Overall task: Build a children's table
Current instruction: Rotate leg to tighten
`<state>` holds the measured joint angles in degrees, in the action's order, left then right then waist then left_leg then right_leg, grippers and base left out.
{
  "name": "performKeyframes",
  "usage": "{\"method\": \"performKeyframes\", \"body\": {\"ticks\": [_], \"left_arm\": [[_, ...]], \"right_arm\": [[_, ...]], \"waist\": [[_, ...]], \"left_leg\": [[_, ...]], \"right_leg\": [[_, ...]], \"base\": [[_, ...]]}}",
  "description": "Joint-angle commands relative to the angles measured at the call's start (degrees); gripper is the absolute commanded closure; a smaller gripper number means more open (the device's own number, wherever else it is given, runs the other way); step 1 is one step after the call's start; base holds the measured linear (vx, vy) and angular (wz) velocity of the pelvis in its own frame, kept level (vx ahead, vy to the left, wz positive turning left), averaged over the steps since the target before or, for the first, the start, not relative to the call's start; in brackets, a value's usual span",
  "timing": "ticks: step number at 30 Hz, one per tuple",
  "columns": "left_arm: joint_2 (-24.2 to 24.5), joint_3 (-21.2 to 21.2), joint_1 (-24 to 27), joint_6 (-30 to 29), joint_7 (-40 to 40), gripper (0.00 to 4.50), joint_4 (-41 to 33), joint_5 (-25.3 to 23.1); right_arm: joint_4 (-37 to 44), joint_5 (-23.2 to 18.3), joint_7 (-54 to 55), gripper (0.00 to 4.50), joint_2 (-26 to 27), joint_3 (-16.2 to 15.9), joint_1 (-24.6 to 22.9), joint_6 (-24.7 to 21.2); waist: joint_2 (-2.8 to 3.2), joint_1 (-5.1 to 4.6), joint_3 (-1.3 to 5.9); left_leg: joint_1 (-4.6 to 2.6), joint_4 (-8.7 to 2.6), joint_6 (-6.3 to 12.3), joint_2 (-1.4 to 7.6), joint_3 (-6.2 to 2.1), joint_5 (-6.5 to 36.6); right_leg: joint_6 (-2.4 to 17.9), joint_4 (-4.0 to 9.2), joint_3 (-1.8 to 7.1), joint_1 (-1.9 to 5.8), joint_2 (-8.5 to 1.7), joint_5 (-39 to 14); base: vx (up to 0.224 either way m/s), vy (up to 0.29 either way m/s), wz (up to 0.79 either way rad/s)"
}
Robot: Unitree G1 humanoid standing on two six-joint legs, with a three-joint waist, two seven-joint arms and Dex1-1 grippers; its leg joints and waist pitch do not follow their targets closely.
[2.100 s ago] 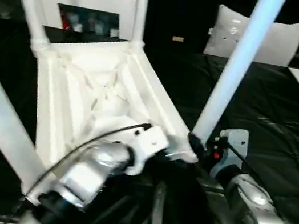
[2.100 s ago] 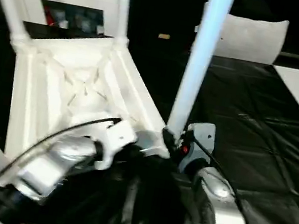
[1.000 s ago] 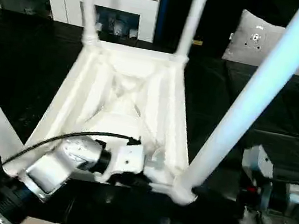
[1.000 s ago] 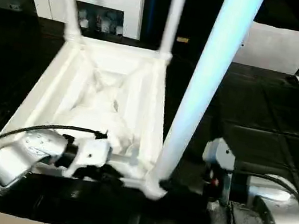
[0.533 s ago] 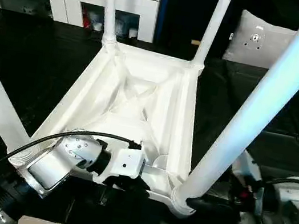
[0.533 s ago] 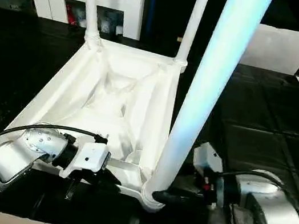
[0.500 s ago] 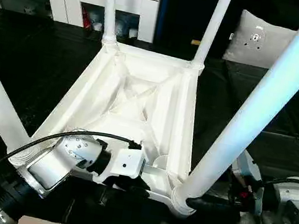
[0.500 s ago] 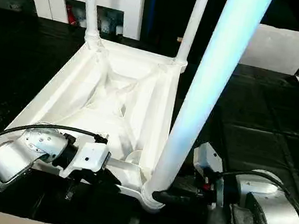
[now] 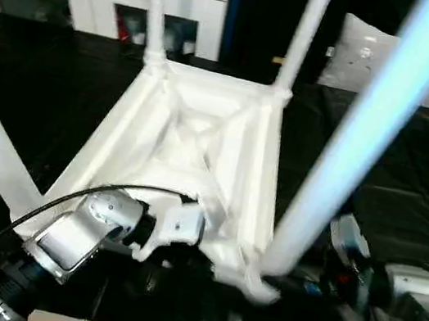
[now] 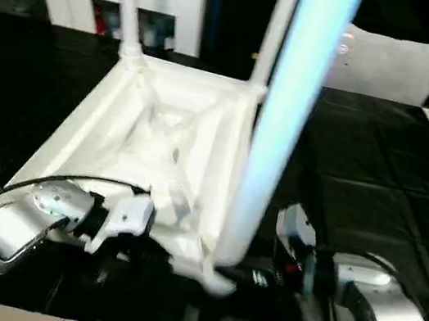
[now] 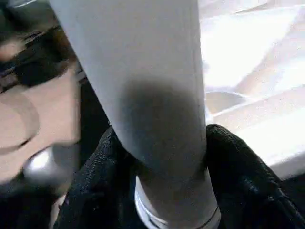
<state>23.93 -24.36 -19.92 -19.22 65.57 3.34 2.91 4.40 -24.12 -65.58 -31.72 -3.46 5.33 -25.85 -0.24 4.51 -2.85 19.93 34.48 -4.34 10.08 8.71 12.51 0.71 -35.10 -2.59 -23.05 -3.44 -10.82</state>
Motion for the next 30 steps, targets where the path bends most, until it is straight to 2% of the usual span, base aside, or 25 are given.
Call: {"method": "performKeyframes", "body": {"ticks": [1, 2, 3, 4, 5, 7, 9, 10, 12, 14, 16, 17, 19, 21, 23, 24, 25, 27, 29, 30], "left_arm": [[-5.8, -0.7, -0.1, -1.6, -5.9, 4.50, -2.4, 1.6], [-6.9, -0.7, 0.0, -2.3, -7.6, 4.50, -2.5, 1.1], [-8.3, -0.7, 0.1, -3.3, -9.7, 4.50, -2.5, 0.4], [-10.1, -0.7, 0.0, -4.3, -12.5, 4.50, -2.4, -0.7], [-10.6, -0.7, 0.0, -4.7, -13.3, 4.50, -2.3, -1.0], [-13.4, -0.4, -0.3, -6.2, -17.4, 4.50, -1.8, -2.5], [-14.7, -0.2, -0.4, -6.7, -19.5, 4.50, -1.5, -3.3], [-17.6, 0.0, -0.8, -7.4, -23.8, 4.50, -0.5, -4.8], [-19.8, 0.5, -1.2, -7.7, -27.3, 4.50, 0.4, -5.9], [-20.7, -0.2, -1.8, -7.7, -27.8, 4.50, 0.8, -6.4], [-20.0, -0.9, -1.9, -7.3, -26.9, 4.50, 0.6, -6.7], [-19.3, -1.4, -1.8, -6.7, -26.1, 4.50, 0.4, -6.8], [-17.8, -2.2, -1.6, -5.5, -24.2, 4.50, 0.0, -7.0], [-17.3, -2.3, -1.3, -5.0, -23.3, 4.50, -0.2, -7.2], [-16.5, -1.9, -1.0, -4.8, -22.5, 4.50, -0.2, -7.2], [-15.7, -1.8, -0.9, -4.3, -21.6, 4.50, -0.3, -6.9], [-14.9, -1.8, -0.8, -3.9, -20.8, 4.50, -0.3, -6.7], [-12.7, -1.9, -0.6, -1.8, -18.0, 4.50, -0.4, -6.0], [-10.5, -2.1, -0.4, -0.1, -15.0, 4.50, -0.6, -5.2], [-9.5, -2.3, -0.2, 0.5, -13.5, 4.50, -0.6, -4.9]], "right_arm": [[2.4, 0.6, 8.4, 2.46, 5.5, -2.8, 0.6, -2.0], [2.1, 1.8, 12.0, 2.48, 7.5, -2.6, 0.8, -2.6], [1.7, 3.9, 16.3, 2.48, 9.6, -2.6, 1.0, -3.0], [1.3, 6.3, 21.5, 2.50, 12.2, -2.5, 1.4, -3.8], [1.3, 6.8, 22.7, 2.51, 12.9, -2.4, 1.5, -4.0], [1.1, 10.2, 29.8, 2.53, 16.3, -2.2, 2.0, -4.7], [1.0, 11.5, 33.2, 2.53, 17.9, -2.0, 2.3, -5.4], [0.8, 13.1, 40.1, 2.53, 21.9, -1.4, 2.7, -6.4], [1.1, 13.8, 43.2, 2.53, 24.4, -1.6, 2.8, -5.6], [1.4, 13.4, 43.7, 2.00, 26.9, -2.0, 2.7, -3.6], [1.6, 12.8, 44.0, 1.83, 27.6, -1.5, 2.8, -3.2], [1.7, 12.7, 43.6, 1.77, 27.4, -1.3, 2.8, -2.9], [1.8, 12.6, 41.4, 1.50, 25.6, -1.2, 2.6, -1.8], [2.0, 12.5, 40.4, 1.37, 24.7, -0.7, 2.4, -1.7], [2.3, 11.7, 38.4, 1.18, 22.7, 0.4, 2.2, -1.5], [2.5, 11.1, 36.5, 0.98, 21.0, 0.9, 2.0, -1.2], [2.7, 10.6, 34.3, 0.98, 19.2, 1.2, 1.9, -0.9], [3.3, 10.0, 27.6, 0.91, 14.0, 0.9, 1.1, 0.8], [3.2, 10.0, 21.9, 0.54, 9.5, 0.9, 0.5, 3.2], [2.8, 9.8, 19.7, 0.51, 8.0, 1.1, 0.5, 4.1]], "waist": [[-0.90, -0.54, 2.37], [-1.03, -0.92, 2.32], [-0.81, -1.25, 2.33], [-0.99, -2.01, 2.29], [-1.05, -2.63, 2.38], [-0.80, -2.94, 2.45], [-0.80, -2.86, 2.41], [-0.75, -2.96, 2.42], [-0.63, -2.74, 2.66], [-0.36, -2.35, 2.93], [-0.37, -2.25, 2.98], [0.02, -2.15, 3.09], [-0.18, -2.17, 3.06], [0.07, -2.06, 3.04], [-0.04, -2.06, 3.01], [0.01, -1.95, 2.99], [0.13, -1.94, 3.05], [-0.05, -1.71, 3.06], [-0.01, -1.45, 3.05], [0.06, -1.45, 3.01]], "left_leg": [[0.65, -4.46, 1.97, 2.10, -0.35, 9.7], [0.84, -4.53, 1.64, 2.03, -0.42, 9.9], [0.91, -4.60, 1.29, 2.00, -0.53, 10.0], [1.07, -4.62, 0.84, 1.89, -0.61, 10.7], [1.15, -4.57, 0.81, 1.73, -0.75, 11.1], [0.73, -4.32, 1.29, 1.68, -0.60, 11.6], [0.55, -4.25, 1.81, 1.69, -0.44, 11.3], [0.86, -4.36, 1.80, 1.70, -0.37, 10.2], [0.82, -4.46, 1.35, 1.81, -0.50, 9.5], [0.81, -4.48, 1.70, 2.00, -0.47, 8.6], [0.88, -4.46, 2.11, 2.01, -0.40, 7.3], [0.91, -4.37, 2.34, 2.01, -0.39, 6.4], [1.00, -4.34, 2.62, 1.95, -0.30, 6.2], [0.95, -4.35, 2.82, 1.98, -0.30, 7.0], [1.01, -4.40, 2.81, 2.03, -0.33, 7.2], [0.95, -4.40, 2.91, 2.09, -0.37, 7.5], [0.97, -4.34, 3.03, 2.07, -0.35, 7.7], [0.98, -4.26, 3.54, 2.13, -0.37, 8.0], [0.97, -4.19, 4.22, 2.19, -0.33, 7.9], [0.95, -4.22, 4.28, 2.27, -0.29, 7.9]], "right_leg": [[7.0, 5.74, 2.15, 2.91, -4.17, -26.2], [6.3, 5.81, 2.14, 2.95, -4.15, -27.0], [6.0, 5.81, 2.08, 2.95, -4.10, -27.4], [5.0, 6.08, 1.94, 2.83, -4.02, -28.9], [4.4, 6.16, 1.88, 2.90, -4.03, -29.7], [4.4, 6.42, 2.03, 2.39, -3.89, -29.8], [4.5, 6.58, 2.22, 2.10, -3.81, -29.2], [4.8, 6.39, 2.31, 2.17, -3.63, -27.5], [5.2, 6.13, 2.24, 2.38, -3.71, -25.4], [6.1, 5.65, 2.51, 2.54, -3.79, -20.6], [7.2, 5.27, 2.58, 2.71, -3.71, -16.3], [8.1, 4.98, 2.64, 2.89, -3.78, -13.8], [8.7, 4.93, 2.61, 3.14, -3.77, -12.1], [8.6, 5.07, 2.61, 3.21, -3.89, -13.5], [8.4, 5.19, 2.59, 3.28, -3.93, -14.7], [8.3, 5.26, 2.57, 3.28, -3.96, -15.2], [8.4, 5.21, 2.58, 3.30, -3.94, -15.2], [8.3, 5.25, 2.59, 3.43, -3.97, -15.0], [8.8, 5.18, 2.54, 3.37, -3.99, -14.6], [8.9, 5.17, 2.58, 3.27, -4.02, -14.7]], "base": [[0.000, 0.000, 0.00], [0.000, 0.000, 0.00], [0.000, 0.000, 0.00], [0.000, 0.000, 0.00], [0.000, 0.000, 0.00], [0.000, 0.000, 0.00], [0.000, 0.000, 0.00], [0.000, 0.000, 0.00], [0.000, 0.000, 0.00], [0.000, 0.000, 0.00], [0.000, 0.000, 0.00], [0.000, 0.000, 0.00], [0.000, 0.000, 0.00], [0.000, 0.000, 0.00], [0.000, 0.000, 0.00], [0.000, 0.000, 0.00], [0.000, 0.000, 0.00], [0.000, 0.000, 0.00], [0.000, 0.000, 0.00], [0.000, 0.000, 0.00]]}}
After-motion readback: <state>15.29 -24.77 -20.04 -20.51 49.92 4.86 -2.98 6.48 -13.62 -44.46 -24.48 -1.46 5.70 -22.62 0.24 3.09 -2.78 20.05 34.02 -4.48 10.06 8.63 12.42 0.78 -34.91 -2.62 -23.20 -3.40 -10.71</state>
